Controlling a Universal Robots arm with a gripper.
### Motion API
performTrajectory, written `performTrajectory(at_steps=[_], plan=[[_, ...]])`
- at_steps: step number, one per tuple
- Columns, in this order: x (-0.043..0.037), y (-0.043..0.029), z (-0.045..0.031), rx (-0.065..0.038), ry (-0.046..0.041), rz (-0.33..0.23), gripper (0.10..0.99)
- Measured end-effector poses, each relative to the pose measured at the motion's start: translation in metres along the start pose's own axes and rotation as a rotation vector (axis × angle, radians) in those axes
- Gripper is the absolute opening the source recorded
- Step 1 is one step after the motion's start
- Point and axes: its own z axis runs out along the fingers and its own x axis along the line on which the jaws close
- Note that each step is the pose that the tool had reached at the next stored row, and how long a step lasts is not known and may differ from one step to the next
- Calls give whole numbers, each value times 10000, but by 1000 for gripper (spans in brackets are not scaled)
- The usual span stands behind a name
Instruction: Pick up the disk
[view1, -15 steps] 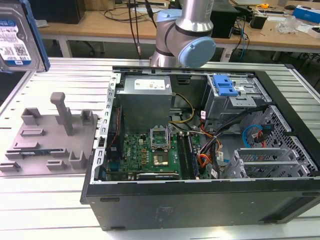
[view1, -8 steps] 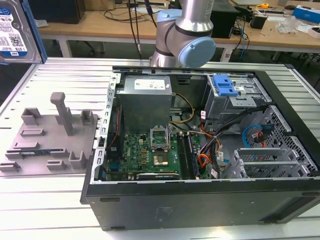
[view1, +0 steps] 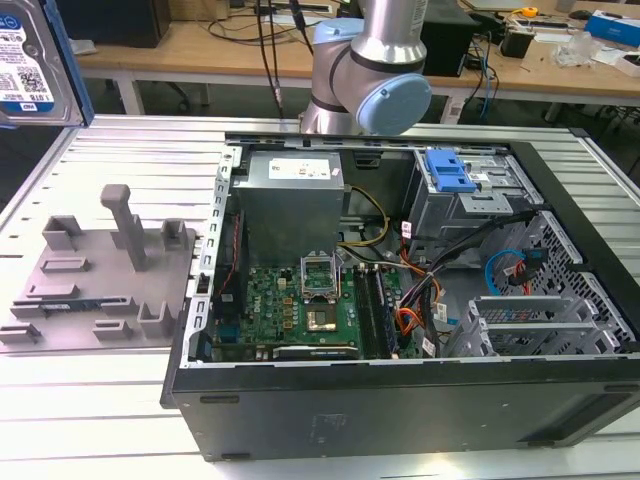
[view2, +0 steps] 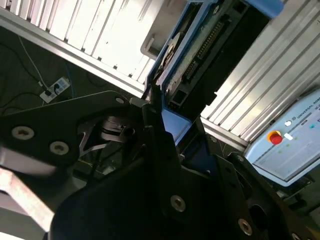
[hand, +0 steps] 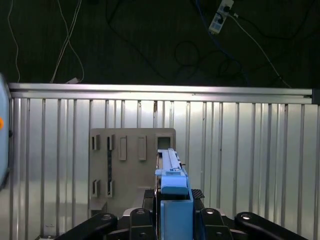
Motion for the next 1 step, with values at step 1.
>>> performTrajectory(at_steps=[1], plan=[[0,0,-1,0,0,0,369]])
